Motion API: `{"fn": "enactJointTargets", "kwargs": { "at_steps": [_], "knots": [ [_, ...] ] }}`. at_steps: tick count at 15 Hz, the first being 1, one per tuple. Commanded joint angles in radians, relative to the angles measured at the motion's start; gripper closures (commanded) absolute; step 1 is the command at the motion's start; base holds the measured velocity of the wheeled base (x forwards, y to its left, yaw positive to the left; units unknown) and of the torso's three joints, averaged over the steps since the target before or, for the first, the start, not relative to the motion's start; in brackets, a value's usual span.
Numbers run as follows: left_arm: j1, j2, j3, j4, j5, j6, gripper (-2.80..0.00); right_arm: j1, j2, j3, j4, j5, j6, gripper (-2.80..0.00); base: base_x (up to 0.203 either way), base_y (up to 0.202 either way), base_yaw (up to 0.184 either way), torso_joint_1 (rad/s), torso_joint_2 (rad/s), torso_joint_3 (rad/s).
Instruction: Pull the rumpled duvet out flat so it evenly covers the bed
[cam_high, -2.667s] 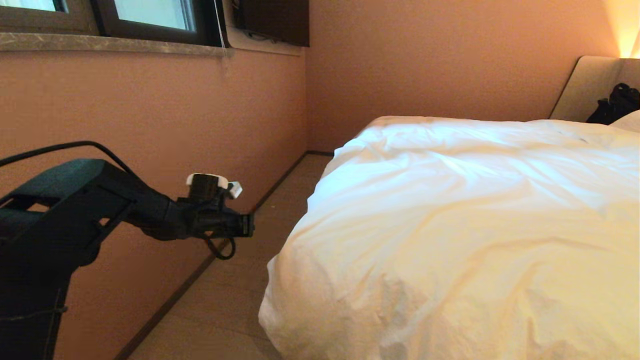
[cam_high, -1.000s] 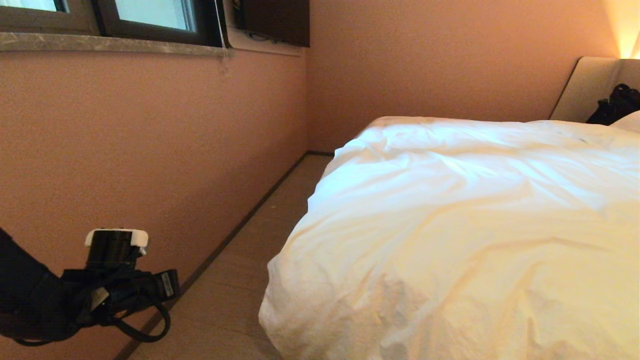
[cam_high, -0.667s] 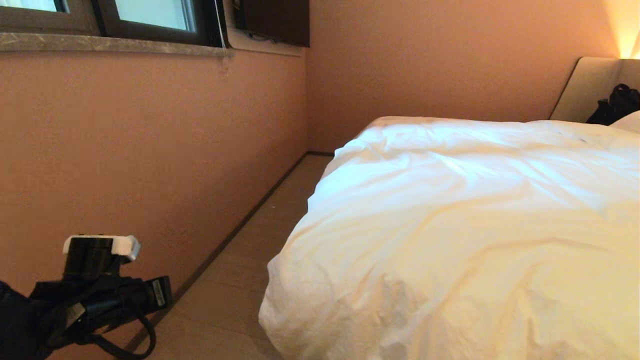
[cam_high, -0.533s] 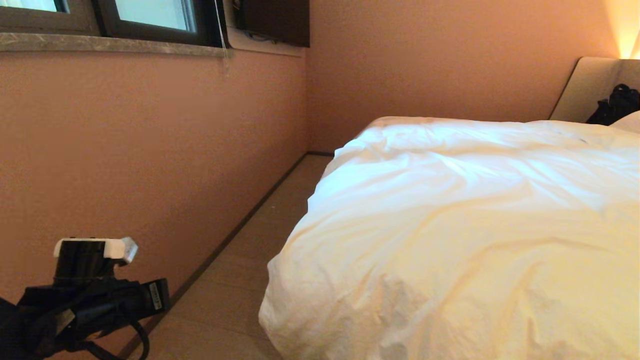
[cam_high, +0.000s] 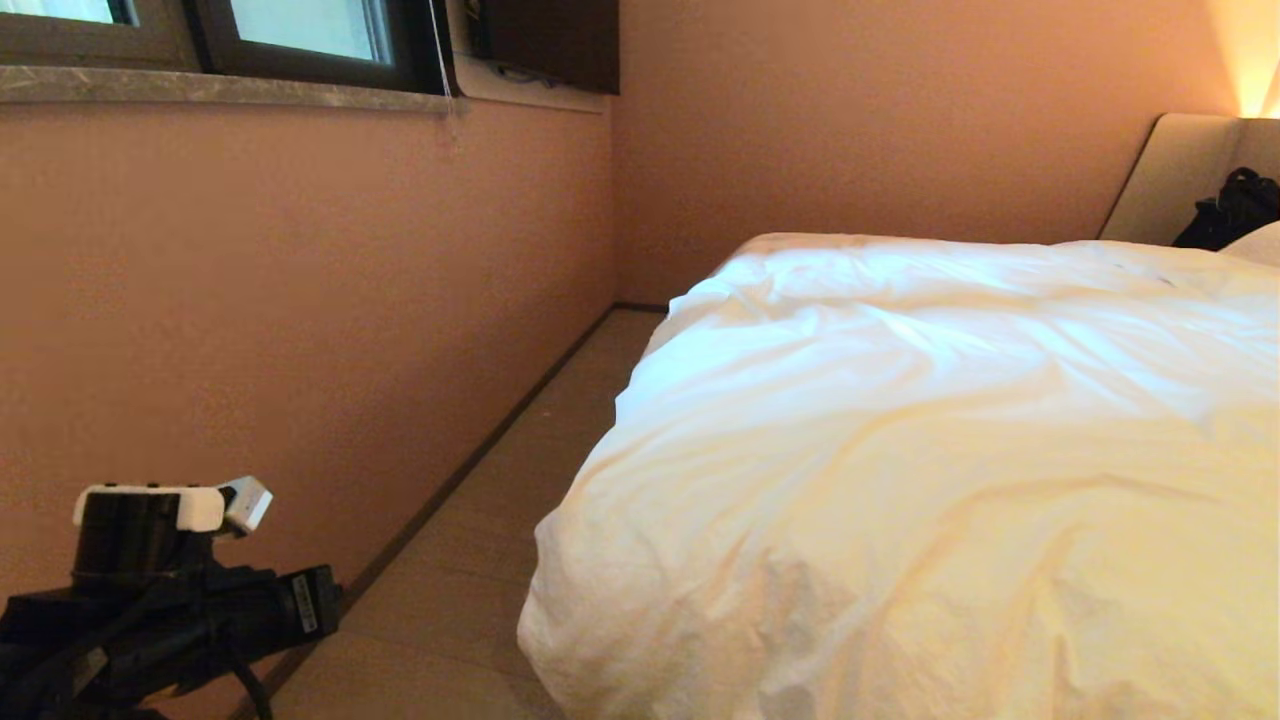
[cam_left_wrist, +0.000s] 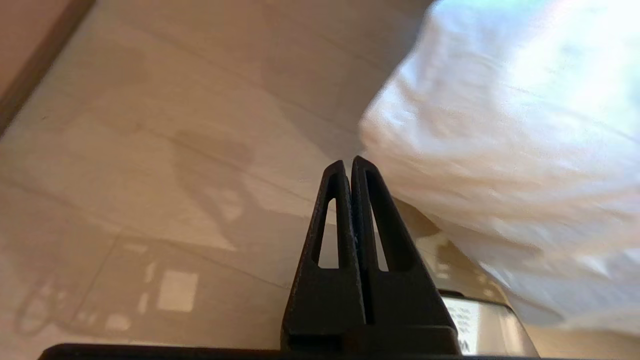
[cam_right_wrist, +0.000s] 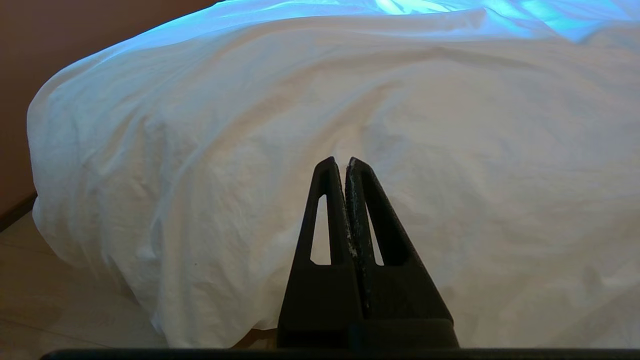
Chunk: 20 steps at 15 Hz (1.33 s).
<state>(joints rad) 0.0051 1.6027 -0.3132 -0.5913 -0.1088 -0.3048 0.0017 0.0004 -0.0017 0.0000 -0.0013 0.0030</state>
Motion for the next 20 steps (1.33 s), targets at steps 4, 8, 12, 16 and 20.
{"fn": "enactJointTargets", "kwargs": {
  "at_steps": [4, 8, 12, 16, 20],
  "knots": [
    [-0.025, -0.072, 0.06, -0.049, -0.034, 0.023, 0.0, 0.001, 0.0, 0.0, 0.0, 0.0, 0.0, 0.0, 0.0, 0.0, 0.0, 0.0, 0.0, 0.0],
    [-0.045, -0.071, 0.147, -0.217, -0.042, 0.071, 0.0, 0.0, 0.0, 0.0, 0.0, 0.0, 0.0, 0.0, 0.0, 0.0, 0.0, 0.0, 0.0, 0.0],
    [-0.065, -0.1, 0.194, -0.291, -0.043, 0.083, 0.0, 0.0, 0.0, 0.0, 0.0, 0.0, 0.0, 0.0, 0.0, 0.0, 0.0, 0.0, 0.0, 0.0],
    [-0.089, -0.179, 0.219, -0.303, -0.042, 0.085, 0.0, 0.0, 0.0, 0.0, 0.0, 0.0, 0.0, 0.0, 0.0, 0.0, 0.0, 0.0, 0.0, 0.0],
    [-0.107, -0.228, 0.235, -0.302, -0.04, 0.088, 0.0, 0.0, 0.0, 0.0, 0.0, 0.0, 0.0, 0.0, 0.0, 0.0, 0.0, 0.0, 0.0, 0.0]
  ]
}}
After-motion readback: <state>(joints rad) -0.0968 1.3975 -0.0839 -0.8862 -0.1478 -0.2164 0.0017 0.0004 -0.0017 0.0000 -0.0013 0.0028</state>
